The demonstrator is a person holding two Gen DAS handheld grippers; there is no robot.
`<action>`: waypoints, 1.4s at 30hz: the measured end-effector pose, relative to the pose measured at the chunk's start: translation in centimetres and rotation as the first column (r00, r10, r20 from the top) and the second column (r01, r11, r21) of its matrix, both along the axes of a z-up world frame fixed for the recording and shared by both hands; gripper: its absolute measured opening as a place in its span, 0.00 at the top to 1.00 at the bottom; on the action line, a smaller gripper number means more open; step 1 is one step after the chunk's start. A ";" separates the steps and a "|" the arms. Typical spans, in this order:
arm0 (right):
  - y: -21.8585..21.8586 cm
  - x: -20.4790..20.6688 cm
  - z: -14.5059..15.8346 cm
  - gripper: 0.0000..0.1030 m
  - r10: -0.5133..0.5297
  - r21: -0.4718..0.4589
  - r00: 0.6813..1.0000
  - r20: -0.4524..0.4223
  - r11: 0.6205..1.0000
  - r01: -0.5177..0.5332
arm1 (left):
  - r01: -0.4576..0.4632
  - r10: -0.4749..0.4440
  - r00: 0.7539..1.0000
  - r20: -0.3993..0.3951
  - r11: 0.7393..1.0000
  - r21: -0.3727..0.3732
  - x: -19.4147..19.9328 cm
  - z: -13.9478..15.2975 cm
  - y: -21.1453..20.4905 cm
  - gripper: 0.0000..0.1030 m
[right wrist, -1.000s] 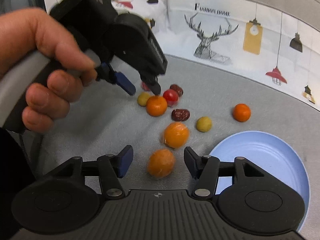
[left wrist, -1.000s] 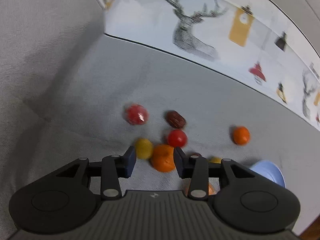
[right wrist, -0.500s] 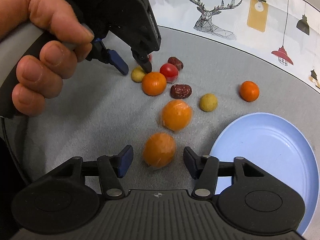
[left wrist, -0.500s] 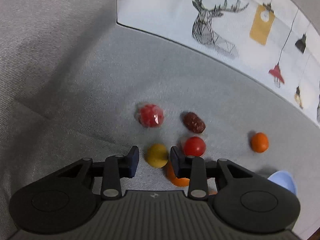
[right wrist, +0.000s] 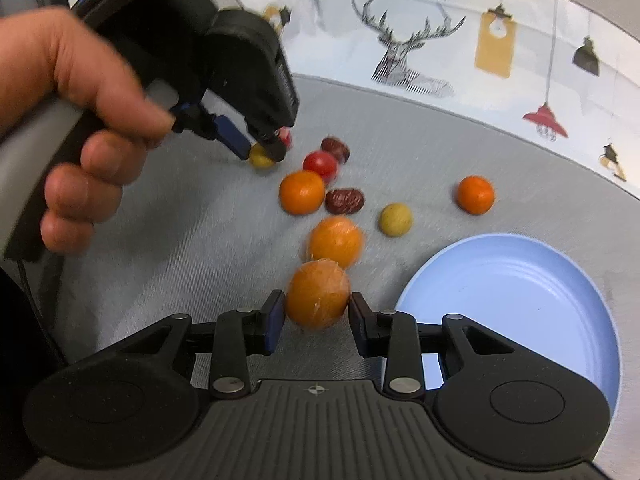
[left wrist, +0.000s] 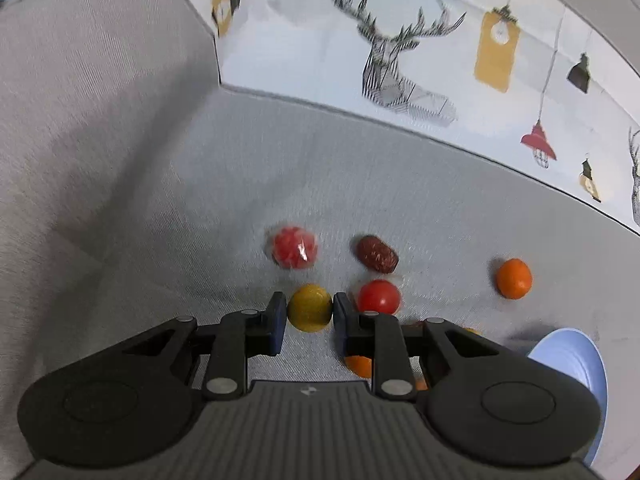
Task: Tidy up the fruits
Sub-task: 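Grasp a small yellow fruit with the left tool while the right tool grasps a tangerine, then carry the yellow fruit with the left tool while the right tool carries the tangerine over the plate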
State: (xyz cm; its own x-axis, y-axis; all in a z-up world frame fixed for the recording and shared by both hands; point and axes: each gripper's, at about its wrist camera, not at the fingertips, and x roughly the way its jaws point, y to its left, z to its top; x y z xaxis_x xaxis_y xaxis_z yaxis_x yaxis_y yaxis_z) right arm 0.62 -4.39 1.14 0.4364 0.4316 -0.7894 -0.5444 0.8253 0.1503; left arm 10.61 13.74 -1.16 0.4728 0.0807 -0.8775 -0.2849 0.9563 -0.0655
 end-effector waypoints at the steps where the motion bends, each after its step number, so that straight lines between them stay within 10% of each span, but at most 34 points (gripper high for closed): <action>1: -0.2 -0.1 0.4 0.65 -0.007 0.011 1.000 0.010 1.000 0.007 | 0.005 -0.006 1.000 0.018 1.000 0.014 -0.3 0.4 -0.3 0.73; 14: -9.0 0.2 10.4 0.66 -0.172 0.116 0.959 0.227 0.982 0.149 | 0.147 -0.161 0.953 0.259 0.986 0.073 -6.9 7.8 -7.4 0.73; 31: -15.7 0.3 4.1 0.66 -0.352 0.017 0.928 0.119 0.935 0.353 | 0.272 -0.272 0.951 0.145 0.962 0.022 -8.5 2.8 -12.0 0.73; 42: -16.1 0.9 3.7 0.66 -0.373 0.035 0.922 0.103 0.928 0.372 | 0.403 -0.415 0.902 0.116 0.908 0.119 -8.7 1.2 -15.4 0.73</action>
State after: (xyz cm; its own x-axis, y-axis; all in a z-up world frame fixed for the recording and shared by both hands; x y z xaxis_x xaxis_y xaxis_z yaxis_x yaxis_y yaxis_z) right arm 1.51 -20.46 4.83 0.6490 0.2326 -0.7244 -0.2113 0.9698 0.1221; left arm 1.93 -1.65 0.05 0.5946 -0.0701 -0.8010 0.1380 0.9903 0.0158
